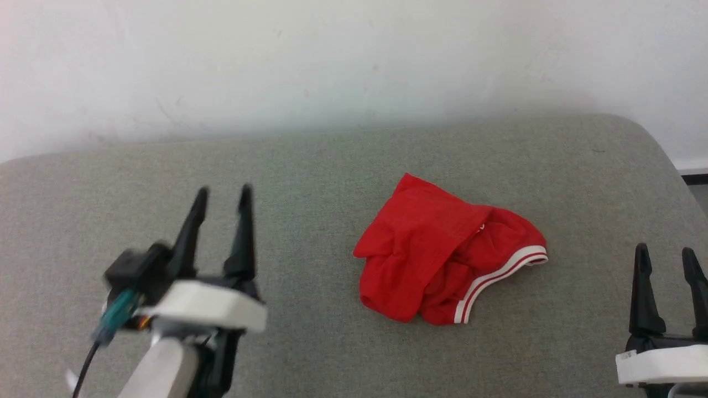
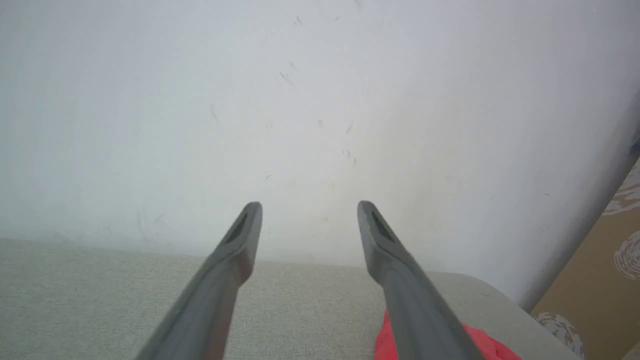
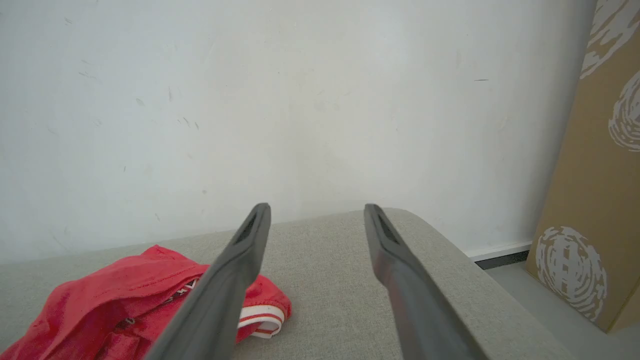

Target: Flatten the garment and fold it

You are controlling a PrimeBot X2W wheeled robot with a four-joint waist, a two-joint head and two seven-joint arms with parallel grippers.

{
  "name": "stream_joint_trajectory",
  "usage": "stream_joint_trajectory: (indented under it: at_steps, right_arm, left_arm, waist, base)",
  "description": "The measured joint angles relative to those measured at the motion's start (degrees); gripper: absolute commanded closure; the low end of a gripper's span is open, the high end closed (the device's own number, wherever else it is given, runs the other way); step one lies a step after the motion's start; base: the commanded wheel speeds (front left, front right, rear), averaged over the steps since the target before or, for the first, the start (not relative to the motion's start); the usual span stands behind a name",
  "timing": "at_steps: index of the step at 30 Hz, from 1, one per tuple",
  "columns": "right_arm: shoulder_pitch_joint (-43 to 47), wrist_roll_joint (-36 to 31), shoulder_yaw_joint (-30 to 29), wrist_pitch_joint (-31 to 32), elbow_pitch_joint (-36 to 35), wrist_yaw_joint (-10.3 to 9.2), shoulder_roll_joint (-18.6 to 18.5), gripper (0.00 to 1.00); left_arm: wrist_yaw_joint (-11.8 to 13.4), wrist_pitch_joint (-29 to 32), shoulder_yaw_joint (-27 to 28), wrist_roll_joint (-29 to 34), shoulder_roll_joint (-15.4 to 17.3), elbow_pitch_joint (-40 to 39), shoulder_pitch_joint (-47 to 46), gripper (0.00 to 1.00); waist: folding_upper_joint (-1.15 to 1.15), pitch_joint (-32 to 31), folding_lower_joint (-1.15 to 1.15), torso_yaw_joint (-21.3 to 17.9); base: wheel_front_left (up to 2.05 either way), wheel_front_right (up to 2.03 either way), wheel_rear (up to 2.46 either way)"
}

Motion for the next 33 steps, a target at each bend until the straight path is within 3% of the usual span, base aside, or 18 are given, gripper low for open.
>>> stream_joint_trajectory:
  at_steps: [4, 13, 23, 27, 33]
  right_arm:
    - [0.9, 0.0, 0.1, 0.0, 0.1, 0.00, 0.0, 0.00]
    - [4.6, 0.3, 1.8, 0.0, 1.3, 0.00, 0.0, 0.00]
    - [3.4, 0.2, 2.7, 1.4, 0.5, 0.00, 0.0, 0.00]
    - [-2.5, -1.2, 4.4, 8.0, -2.7, 0.01, 0.0, 0.00]
    - [-13.1, -0.5, 5.0, 24.4, -4.2, 0.00, -1.7, 0.00]
  left_arm:
    - [2.1, -1.3, 4.1, 3.4, 1.4, -6.1, 10.3, 0.00]
    - [2.5, -1.4, 9.8, 14.8, -4.0, -11.9, 23.7, 0.00]
    - [-1.6, -1.4, 12.9, 18.7, -8.0, -12.0, 25.1, 0.00]
    - [-3.1, -1.4, 14.3, 19.8, -9.0, -12.4, 24.4, 0.00]
    - [-5.3, -1.4, 15.1, 20.0, -10.3, -12.2, 22.0, 0.00]
  waist:
    - [0.00, -0.5, 0.00, 0.6]
    - [0.00, -1.9, 0.00, 0.9]
    - [0.00, -1.0, 0.01, 1.6]
    - [0.00, 0.4, 0.01, 1.9]
    - [0.00, 3.5, 0.01, 2.3]
  base:
    - [0.00, 0.00, 0.00]
    - [0.00, 0.00, 0.00]
    - [0.00, 0.00, 0.00]
    - [0.00, 0.00, 0.00]
    - [0.00, 0.00, 0.00]
